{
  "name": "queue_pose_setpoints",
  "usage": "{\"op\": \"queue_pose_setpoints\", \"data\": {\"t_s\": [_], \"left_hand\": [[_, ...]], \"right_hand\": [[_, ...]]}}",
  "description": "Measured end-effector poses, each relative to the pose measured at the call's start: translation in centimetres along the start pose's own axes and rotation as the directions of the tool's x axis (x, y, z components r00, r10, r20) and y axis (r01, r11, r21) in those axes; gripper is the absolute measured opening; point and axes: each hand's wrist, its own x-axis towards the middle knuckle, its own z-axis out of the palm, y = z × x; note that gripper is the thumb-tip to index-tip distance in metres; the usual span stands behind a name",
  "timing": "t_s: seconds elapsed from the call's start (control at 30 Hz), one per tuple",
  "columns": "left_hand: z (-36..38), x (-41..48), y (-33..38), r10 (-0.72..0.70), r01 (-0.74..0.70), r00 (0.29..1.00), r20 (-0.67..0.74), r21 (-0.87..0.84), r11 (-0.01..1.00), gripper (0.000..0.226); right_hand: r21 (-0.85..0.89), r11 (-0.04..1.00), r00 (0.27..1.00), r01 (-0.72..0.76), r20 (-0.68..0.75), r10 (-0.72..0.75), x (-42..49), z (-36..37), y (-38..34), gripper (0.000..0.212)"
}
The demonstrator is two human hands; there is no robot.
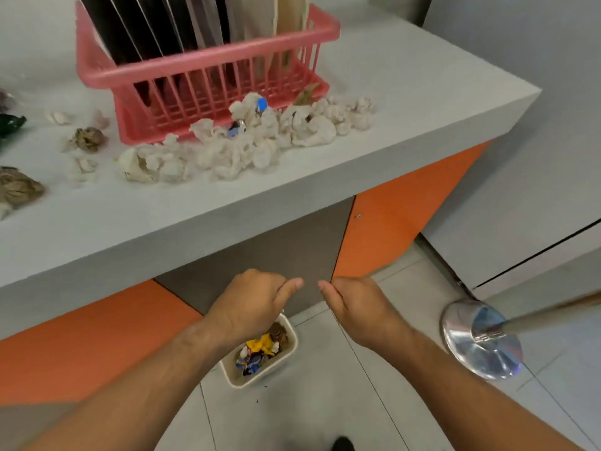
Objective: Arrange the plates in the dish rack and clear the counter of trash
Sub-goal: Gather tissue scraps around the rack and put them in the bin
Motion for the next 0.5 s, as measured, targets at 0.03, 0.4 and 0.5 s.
{"op": "queue_pose_setpoints", "data": {"t_s": [0.03,0.4,0.5], "left_hand": [[1.7,-0.1,-1.8,-0.014,0.014,1.0,0.016,0.039,0.999,0.059],[23.7,-2.9,-22.4,-0.355,0.346,0.924,0.142,0.085,0.934,0.053],[28.3,-3.7,-25.6,-0.409,0.399,0.91,0.064,0.128,0.908,0.057]], "right_hand": [[-0.015,1.0,1.0,-0.009,0.015,0.009,0.2,2.6,0.9,0.048],[-0.246,0.968,0.923,0.058,0.382,0.042,6.3,30.6,11.2,0.02],[-0.323,0.934,0.898,0.151,0.44,0.007,9.9,37.7,14.0,0.027]]}}
